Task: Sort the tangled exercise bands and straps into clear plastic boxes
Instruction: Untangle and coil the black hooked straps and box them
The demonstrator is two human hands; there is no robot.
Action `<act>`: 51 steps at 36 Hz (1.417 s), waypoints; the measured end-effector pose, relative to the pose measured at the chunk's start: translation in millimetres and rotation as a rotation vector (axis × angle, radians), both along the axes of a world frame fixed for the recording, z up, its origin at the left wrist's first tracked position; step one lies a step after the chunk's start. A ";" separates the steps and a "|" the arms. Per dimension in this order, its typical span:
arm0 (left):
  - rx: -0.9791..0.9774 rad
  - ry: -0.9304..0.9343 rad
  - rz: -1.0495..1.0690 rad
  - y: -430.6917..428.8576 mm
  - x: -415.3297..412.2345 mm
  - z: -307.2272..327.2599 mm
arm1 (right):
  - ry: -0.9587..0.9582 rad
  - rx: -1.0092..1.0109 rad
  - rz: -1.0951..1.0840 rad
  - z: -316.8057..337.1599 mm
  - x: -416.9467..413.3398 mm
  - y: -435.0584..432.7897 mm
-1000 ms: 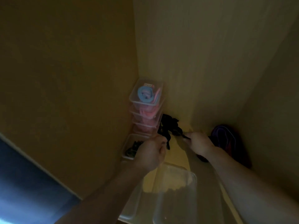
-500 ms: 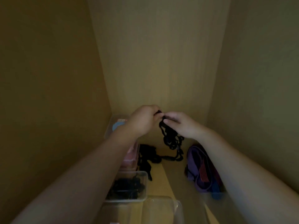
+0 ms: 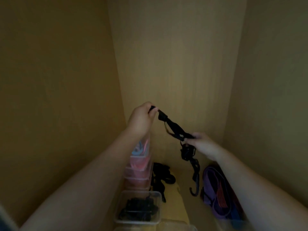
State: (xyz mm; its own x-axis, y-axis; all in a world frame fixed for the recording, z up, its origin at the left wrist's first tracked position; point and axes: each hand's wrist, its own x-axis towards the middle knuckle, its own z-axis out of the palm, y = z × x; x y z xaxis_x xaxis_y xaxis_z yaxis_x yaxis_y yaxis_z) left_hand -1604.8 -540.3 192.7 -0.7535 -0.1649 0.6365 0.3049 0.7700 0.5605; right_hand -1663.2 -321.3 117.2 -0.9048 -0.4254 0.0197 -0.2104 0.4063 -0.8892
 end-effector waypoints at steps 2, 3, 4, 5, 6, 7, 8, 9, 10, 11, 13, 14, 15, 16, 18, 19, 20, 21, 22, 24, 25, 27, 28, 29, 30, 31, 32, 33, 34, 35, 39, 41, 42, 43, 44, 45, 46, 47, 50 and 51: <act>0.028 -0.085 -0.004 -6.3 -2.6 -4.9 | 0.017 -0.055 -0.020 11.3 -1.6 -3.6; 0.033 -0.114 0.008 -10.5 -4.1 -8.3 | 0.026 -0.081 -0.041 16.5 -3.4 -4.8; 0.032 -0.133 0.026 -14.9 -5.9 -11.6 | 0.036 -0.109 -0.069 21.9 -5.5 -5.1; 0.035 -0.157 0.048 -18.3 -7.0 -14.7 | 0.048 -0.137 -0.096 26.8 -7.2 -4.9; 0.041 -0.192 0.059 -20.5 -7.6 -17.4 | 0.059 -0.164 -0.112 32.2 -8.0 -4.5; 0.043 -0.242 0.055 -20.3 -6.2 -19.1 | 0.069 -0.181 -0.115 37.8 -8.8 -4.3; 0.030 -0.299 0.034 -18.5 -4.1 -20.3 | 0.075 -0.195 -0.102 43.4 -9.0 -5.4; 0.013 -0.354 -0.009 -14.7 -1.3 -20.4 | 0.082 -0.199 -0.077 48.8 -9.1 -7.9; -0.001 -0.393 -0.072 -9.5 0.9 -20.5 | 0.090 -0.196 -0.046 54.4 -8.4 -11.9; -0.007 -0.437 -0.137 -3.1 2.6 -20.3 | 0.103 -0.179 -0.016 59.6 -6.7 -17.3; -0.004 -0.497 -0.224 11.2 3.7 -20.7 | 0.138 -0.134 0.031 68.2 -2.5 -29.2; 0.008 -0.501 -0.239 16.8 2.3 -23.0 | 0.156 -0.124 0.048 71.5 -0.6 -35.2; 0.060 -0.475 -0.271 22.4 -0.6 -25.5 | 0.173 -0.124 0.060 74.2 0.8 -40.0; 0.134 -0.430 -0.304 26.3 -4.4 -29.0 | 0.192 -0.128 0.065 77.0 2.3 -44.0; 0.294 -0.345 -0.335 34.0 -6.5 -32.2 | 0.230 -0.127 0.050 81.0 2.0 -48.6; 0.346 -0.328 -0.334 35.1 -9.0 -33.9 | 0.239 -0.128 0.046 82.1 0.7 -49.4; 0.380 -0.329 -0.329 35.5 -9.4 -34.0 | 0.241 -0.133 0.046 83.0 -0.4 -49.4; 0.412 -0.338 -0.342 35.0 -10.6 -34.7 | 0.238 -0.138 0.048 83.7 -1.6 -49.1; 0.428 -0.348 -0.368 35.0 -10.2 -34.2 | 0.233 -0.141 0.051 84.3 -2.9 -48.2; 0.411 -0.373 -0.391 34.0 -12.3 -35.0 | 0.226 -0.140 0.052 85.2 -6.8 -46.9; 0.383 -0.389 -0.358 32.3 -14.3 -36.2 | 0.224 -0.132 0.054 85.7 -9.1 -45.9; 0.321 -0.409 -0.246 25.9 -18.7 -36.6 | 0.214 -0.085 0.081 87.4 -13.5 -42.8; 0.285 -0.392 -0.196 20.8 -22.2 -36.0 | 0.210 -0.049 0.098 87.4 -16.2 -40.0; 0.252 -0.365 -0.146 14.7 -25.6 -33.9 | 0.201 -0.014 0.111 86.5 -19.4 -36.6; 0.231 -0.326 -0.093 8.6 -28.3 -30.1 | 0.181 0.014 0.125 85.0 -22.3 -33.0; 0.215 -0.287 -0.042 3.0 -30.0 -24.3 | 0.151 0.026 0.141 83.2 -24.7 -30.4; 0.206 -0.255 -0.013 -1.8 -31.6 -18.3 | 0.120 0.027 0.159 80.7 -26.6 -29.1; 0.195 -0.235 -0.005 -5.7 -33.6 -12.4 | 0.093 0.019 0.176 78.0 -27.7 -29.4; 0.185 -0.219 -0.013 -8.1 -35.2 -6.2 | 0.071 0.004 0.192 75.2 -28.0 -30.9; 0.177 -0.205 -0.020 -9.3 -36.3 0.0 | 0.050 -0.016 0.208 72.6 -27.1 -33.4; 0.179 -0.139 -0.012 -13.2 -39.7 23.1 | -0.054 -0.081 0.290 63.2 -23.9 -41.6; 0.186 -0.109 0.006 -16.0 -41.1 33.6 | -0.079 -0.039 0.300 55.4 -24.2 -43.9; 0.191 -0.098 0.014 -17.7 -41.2 38.6 | -0.082 -0.004 0.292 49.8 -24.7 -44.7; 0.195 -0.093 0.019 -19.3 -40.8 43.7 | -0.086 0.026 0.280 44.4 -24.2 -45.1; 0.196 -0.096 0.022 -20.9 -40.2 48.9 | -0.093 0.036 0.266 38.1 -24.4 -45.1; 0.191 -0.101 0.022 -22.5 -39.7 53.8 | -0.104 0.023 0.257 32.6 -23.8 -44.7; 0.184 -0.105 0.027 -24.1 -39.3 58.4 | -0.119 -0.012 0.249 27.6 -22.1 -44.2; 0.180 -0.102 0.034 -26.0 -39.2 62.5 | -0.137 -0.060 0.241 23.5 -19.3 -44.1; 0.200 -0.089 0.066 -32.1 -41.5 70.8 | -0.125 -0.120 0.228 10.2 -10.9 -44.3; 0.196 -0.089 0.078 -34.1 -42.0 72.3 | -0.111 -0.114 0.230 5.5 -9.9 -44.3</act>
